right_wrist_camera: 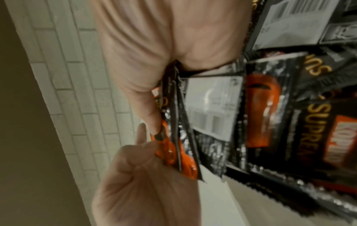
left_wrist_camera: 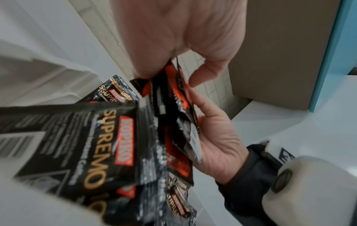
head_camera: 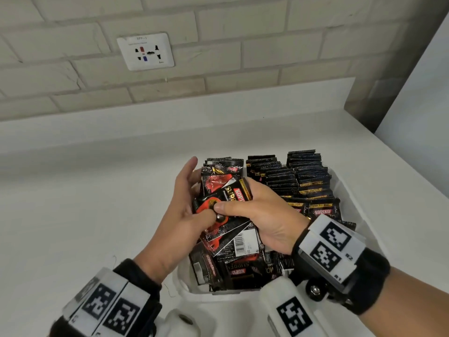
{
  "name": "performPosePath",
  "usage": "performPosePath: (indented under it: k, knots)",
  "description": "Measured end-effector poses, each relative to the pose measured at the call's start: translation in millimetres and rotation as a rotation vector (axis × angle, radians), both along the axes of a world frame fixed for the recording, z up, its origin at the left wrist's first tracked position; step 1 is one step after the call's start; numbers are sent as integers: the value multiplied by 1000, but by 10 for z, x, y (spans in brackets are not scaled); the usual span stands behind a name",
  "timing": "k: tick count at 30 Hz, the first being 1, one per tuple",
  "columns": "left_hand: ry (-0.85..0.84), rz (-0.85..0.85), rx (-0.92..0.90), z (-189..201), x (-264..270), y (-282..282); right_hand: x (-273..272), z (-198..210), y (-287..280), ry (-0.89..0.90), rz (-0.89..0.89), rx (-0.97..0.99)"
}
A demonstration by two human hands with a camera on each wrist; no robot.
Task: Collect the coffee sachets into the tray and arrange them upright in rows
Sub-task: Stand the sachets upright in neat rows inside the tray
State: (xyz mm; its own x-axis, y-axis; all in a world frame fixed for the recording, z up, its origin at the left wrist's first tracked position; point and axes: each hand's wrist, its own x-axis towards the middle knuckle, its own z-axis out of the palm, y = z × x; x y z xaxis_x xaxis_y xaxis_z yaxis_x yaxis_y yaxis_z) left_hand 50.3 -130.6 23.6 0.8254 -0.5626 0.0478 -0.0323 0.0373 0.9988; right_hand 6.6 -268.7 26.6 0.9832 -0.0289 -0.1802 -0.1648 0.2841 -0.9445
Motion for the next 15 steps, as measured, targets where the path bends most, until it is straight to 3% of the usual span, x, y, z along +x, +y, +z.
performPosePath:
  k: [5,8,12,15]
  knots:
    - [38,62,-113,84,111,5,-5,80,-43,-89,-116,-41]
    - [66,81,-60,86,136,69,-5,116,-84,-98,-171,9]
    - [137,-29,66,16,-5,51,3,102,-27,-89,-202,79]
    - [161,14,61,-49,-83,-4,-19,60,56,-83,-201,42]
